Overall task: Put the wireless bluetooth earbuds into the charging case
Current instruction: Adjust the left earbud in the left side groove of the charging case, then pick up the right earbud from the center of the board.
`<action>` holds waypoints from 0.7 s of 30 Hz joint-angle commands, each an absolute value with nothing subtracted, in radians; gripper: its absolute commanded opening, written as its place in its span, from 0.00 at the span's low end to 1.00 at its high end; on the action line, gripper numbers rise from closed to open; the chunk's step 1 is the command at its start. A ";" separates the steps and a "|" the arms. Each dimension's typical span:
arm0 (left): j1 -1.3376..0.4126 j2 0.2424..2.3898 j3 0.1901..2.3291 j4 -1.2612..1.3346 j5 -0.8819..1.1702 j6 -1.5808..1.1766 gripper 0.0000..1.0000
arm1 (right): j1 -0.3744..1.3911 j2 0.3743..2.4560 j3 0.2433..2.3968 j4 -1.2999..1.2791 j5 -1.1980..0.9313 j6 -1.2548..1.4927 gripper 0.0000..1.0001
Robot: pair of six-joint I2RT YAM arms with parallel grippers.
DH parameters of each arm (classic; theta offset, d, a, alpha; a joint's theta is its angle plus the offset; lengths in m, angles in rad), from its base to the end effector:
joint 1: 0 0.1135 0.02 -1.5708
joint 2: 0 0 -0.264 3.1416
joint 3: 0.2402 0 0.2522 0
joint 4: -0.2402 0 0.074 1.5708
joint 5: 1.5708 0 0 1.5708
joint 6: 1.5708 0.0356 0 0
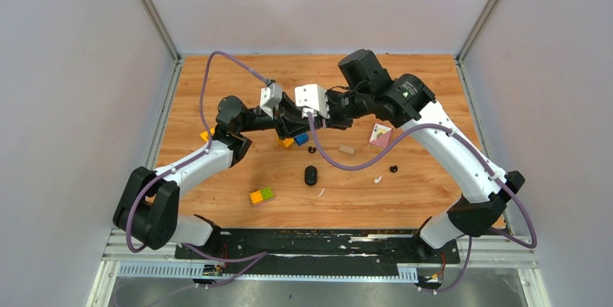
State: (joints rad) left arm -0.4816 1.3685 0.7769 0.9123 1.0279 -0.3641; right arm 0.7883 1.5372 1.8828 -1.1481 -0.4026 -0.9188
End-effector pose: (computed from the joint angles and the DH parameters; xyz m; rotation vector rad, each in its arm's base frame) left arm 0.2442 -0.1620 0.3144 1.0233 1.1604 -1.3203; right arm 0.1984 0.2194 0.4400 -1.8752 1.3815 0.4115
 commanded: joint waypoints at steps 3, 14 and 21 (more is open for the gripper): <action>-0.476 1.345 0.796 0.933 1.017 -0.351 0.00 | 0.793 1.506 1.930 -1.106 -0.393 -0.891 0.32; -0.439 1.351 0.789 0.878 0.931 -0.435 0.00 | 0.679 1.269 1.699 -1.111 -0.439 -0.672 0.29; -0.380 1.312 0.799 0.791 0.908 -0.464 0.00 | 0.428 1.201 1.284 -1.219 -0.527 -0.751 0.25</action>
